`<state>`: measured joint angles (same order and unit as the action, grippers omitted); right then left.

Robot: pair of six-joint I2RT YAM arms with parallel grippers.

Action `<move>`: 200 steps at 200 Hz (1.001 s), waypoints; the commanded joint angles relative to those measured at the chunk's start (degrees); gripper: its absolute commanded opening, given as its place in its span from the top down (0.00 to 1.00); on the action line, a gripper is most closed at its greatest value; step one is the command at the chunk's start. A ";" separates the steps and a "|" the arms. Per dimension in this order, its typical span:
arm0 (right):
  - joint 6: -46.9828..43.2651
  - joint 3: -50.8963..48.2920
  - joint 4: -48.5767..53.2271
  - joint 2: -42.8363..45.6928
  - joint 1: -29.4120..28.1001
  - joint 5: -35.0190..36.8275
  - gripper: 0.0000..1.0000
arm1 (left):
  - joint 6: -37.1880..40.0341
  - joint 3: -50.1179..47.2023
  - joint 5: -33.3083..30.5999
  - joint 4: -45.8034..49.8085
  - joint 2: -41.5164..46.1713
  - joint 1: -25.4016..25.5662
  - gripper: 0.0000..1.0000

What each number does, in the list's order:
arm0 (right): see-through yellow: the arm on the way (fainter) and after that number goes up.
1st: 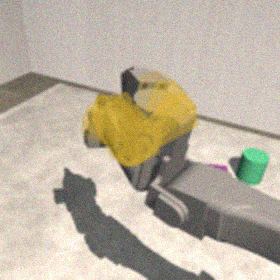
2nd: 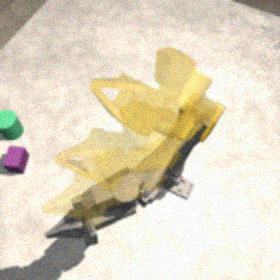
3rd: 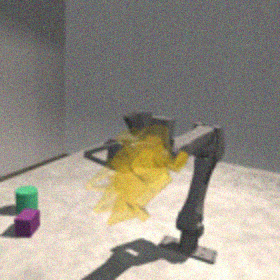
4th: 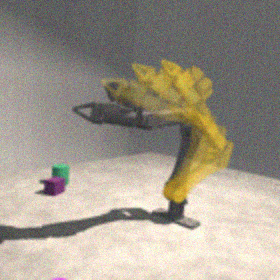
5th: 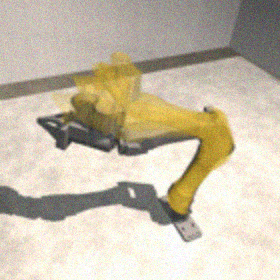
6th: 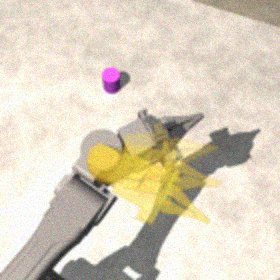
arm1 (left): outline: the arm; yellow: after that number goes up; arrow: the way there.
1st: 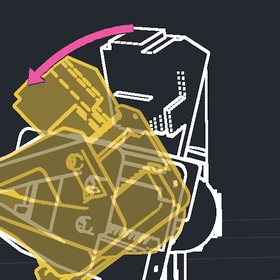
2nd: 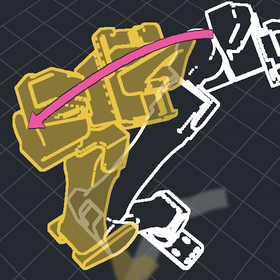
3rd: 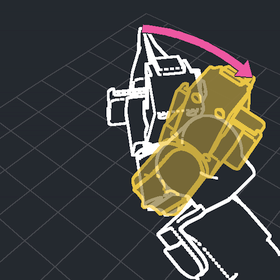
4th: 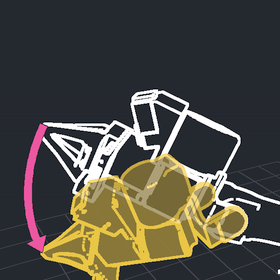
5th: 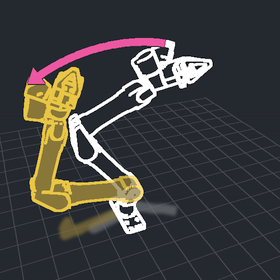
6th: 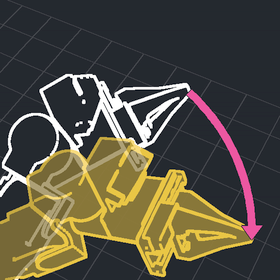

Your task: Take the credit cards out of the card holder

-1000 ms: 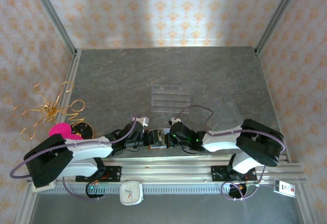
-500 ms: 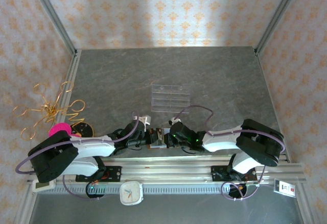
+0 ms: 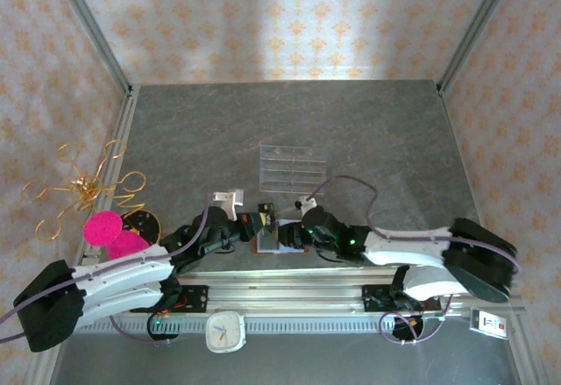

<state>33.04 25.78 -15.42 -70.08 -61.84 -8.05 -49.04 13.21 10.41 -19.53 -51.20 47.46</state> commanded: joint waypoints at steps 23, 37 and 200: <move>-2.42 -5.37 -10.43 14.78 7.88 -10.05 0.42 | 4.35 -2.17 2.09 -12.21 4.03 -0.42 1.00; -2.28 -5.86 -13.25 15.77 9.50 -14.99 0.41 | 4.65 -2.64 3.34 -15.15 4.52 -0.40 1.00; -2.26 0.37 -21.34 8.52 12.28 -29.78 0.79 | 2.39 -5.76 12.16 -32.22 3.58 -0.44 1.00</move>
<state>31.53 23.00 -33.67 -61.04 -49.71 -35.03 -46.48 6.79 21.93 -49.32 -47.75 47.46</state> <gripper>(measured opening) 0.281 0.041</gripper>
